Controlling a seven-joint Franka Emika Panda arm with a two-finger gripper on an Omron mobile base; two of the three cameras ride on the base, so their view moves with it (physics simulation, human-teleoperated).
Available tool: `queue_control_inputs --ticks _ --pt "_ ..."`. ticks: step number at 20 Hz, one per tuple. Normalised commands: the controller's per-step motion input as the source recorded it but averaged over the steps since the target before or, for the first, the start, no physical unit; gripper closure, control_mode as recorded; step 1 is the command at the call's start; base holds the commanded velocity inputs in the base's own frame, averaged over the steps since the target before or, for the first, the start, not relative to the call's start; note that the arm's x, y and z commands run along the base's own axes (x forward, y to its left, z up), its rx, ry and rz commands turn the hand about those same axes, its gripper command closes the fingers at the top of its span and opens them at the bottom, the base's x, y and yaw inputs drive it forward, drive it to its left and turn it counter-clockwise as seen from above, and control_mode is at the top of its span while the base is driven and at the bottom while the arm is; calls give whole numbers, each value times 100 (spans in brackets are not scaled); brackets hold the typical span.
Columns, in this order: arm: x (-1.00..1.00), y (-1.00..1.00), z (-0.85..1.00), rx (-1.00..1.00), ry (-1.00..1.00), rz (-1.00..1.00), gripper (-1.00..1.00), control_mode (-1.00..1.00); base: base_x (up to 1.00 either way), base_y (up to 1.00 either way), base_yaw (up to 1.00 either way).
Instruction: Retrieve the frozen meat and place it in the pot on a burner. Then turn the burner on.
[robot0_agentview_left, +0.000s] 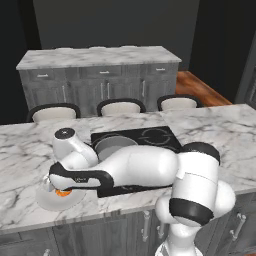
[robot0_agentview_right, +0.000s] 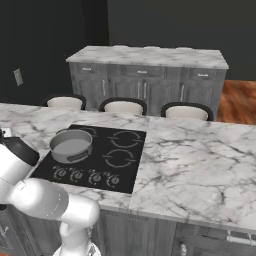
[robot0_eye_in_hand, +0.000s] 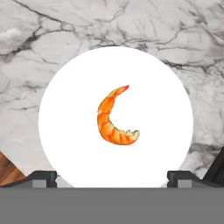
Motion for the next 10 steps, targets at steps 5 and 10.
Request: queue_control_inputs --ticks 5,10 --pt "6 4 -31 -1 0 0 -100 -100 0 0 0" --pt "11 9 -32 0 0 0 -100 -100 0 0 0"
